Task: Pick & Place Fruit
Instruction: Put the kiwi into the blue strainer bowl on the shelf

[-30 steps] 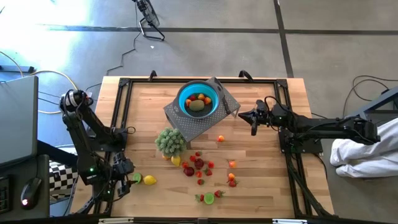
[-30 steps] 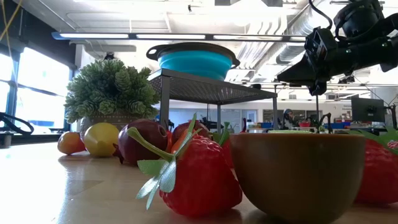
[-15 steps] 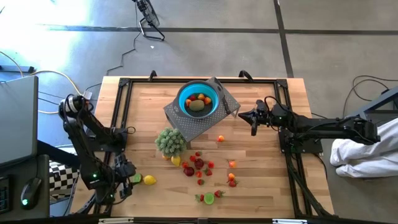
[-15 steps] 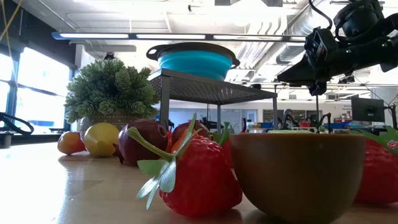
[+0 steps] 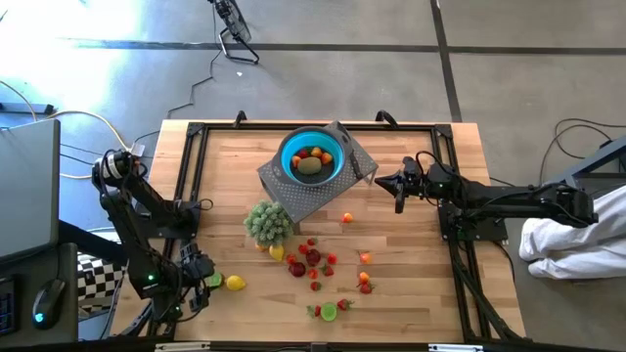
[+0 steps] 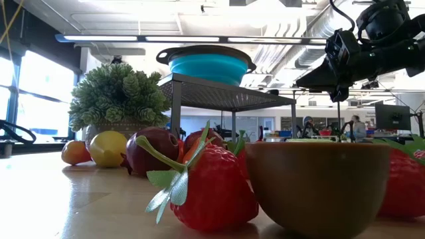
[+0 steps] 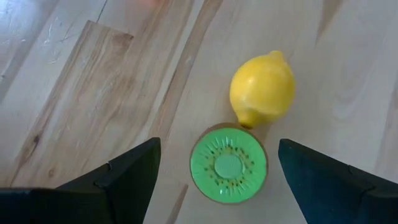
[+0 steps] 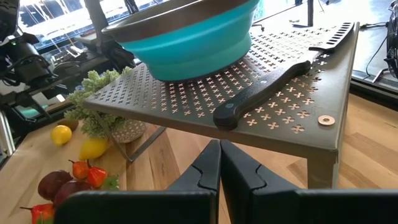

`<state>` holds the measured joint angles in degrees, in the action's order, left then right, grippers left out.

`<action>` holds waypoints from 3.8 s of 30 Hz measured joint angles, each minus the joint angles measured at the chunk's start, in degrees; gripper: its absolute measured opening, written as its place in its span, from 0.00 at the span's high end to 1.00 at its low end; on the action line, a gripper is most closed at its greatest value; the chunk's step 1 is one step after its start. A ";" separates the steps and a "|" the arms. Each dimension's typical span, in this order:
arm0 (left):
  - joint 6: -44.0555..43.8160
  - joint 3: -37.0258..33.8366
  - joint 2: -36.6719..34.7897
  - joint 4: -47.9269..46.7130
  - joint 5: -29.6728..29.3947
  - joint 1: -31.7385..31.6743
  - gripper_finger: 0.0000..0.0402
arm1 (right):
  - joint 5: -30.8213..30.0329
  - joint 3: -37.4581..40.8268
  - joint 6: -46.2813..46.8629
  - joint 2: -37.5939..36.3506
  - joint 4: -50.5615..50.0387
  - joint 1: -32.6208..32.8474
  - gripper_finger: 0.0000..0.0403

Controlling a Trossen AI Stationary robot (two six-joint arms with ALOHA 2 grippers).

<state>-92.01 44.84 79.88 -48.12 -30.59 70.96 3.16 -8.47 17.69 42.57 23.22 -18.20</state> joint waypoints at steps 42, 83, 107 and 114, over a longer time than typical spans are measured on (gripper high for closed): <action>11.45 -0.02 -0.13 3.52 12.18 -8.70 0.20 | 0.39 0.00 -1.03 0.00 -0.77 0.00 0.99; -18.79 -0.02 -0.15 2.99 22.12 -8.68 0.20 | 0.44 0.00 -1.42 0.00 -0.83 -0.02 0.99; -16.04 -0.04 0.18 3.03 19.40 -8.70 0.20 | 0.44 0.00 -1.42 0.00 -0.85 -0.02 0.99; -14.11 -0.04 3.65 4.52 21.29 -8.70 0.20 | 0.42 0.00 -1.42 0.00 -0.99 -0.02 0.99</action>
<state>-106.12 44.79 83.52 -43.59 -9.30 62.26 3.58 -8.47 16.27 42.57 22.23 -18.21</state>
